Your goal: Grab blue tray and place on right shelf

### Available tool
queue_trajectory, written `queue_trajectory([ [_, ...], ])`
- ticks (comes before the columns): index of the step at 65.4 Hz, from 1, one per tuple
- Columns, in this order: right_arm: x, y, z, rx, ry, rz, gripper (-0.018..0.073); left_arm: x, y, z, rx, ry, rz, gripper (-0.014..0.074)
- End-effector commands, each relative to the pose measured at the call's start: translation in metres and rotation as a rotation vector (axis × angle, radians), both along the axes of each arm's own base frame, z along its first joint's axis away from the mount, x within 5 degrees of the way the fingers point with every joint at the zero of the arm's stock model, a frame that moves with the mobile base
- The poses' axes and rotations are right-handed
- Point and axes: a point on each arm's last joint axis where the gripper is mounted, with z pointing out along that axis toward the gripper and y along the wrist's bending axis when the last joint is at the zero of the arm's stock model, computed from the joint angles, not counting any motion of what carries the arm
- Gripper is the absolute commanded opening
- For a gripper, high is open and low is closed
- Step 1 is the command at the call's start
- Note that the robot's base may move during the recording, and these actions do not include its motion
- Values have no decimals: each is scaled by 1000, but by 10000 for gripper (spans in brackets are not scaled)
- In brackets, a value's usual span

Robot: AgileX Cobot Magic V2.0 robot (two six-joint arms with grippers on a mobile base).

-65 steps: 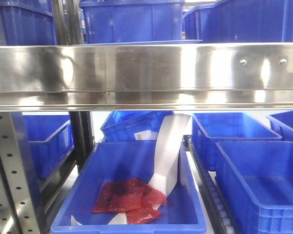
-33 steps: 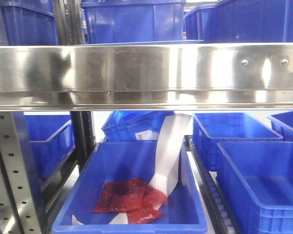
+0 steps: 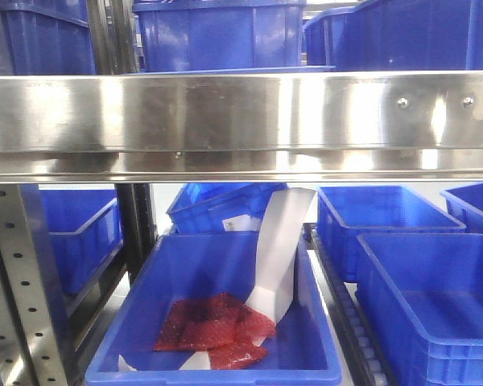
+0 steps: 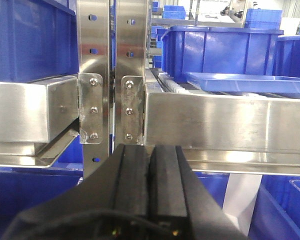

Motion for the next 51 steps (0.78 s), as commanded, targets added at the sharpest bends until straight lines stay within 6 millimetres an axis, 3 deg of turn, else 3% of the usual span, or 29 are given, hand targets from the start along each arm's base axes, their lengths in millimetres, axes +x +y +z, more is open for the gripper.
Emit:
queue_trajectory([
  [1,-4,-1,16,3,-126,-8,37,0,0,-3,-19,-54,0,-48],
  [51,-4,-1,16,3,-126,-8,37,0,0,-3,-32,-53,-1,-48],
])
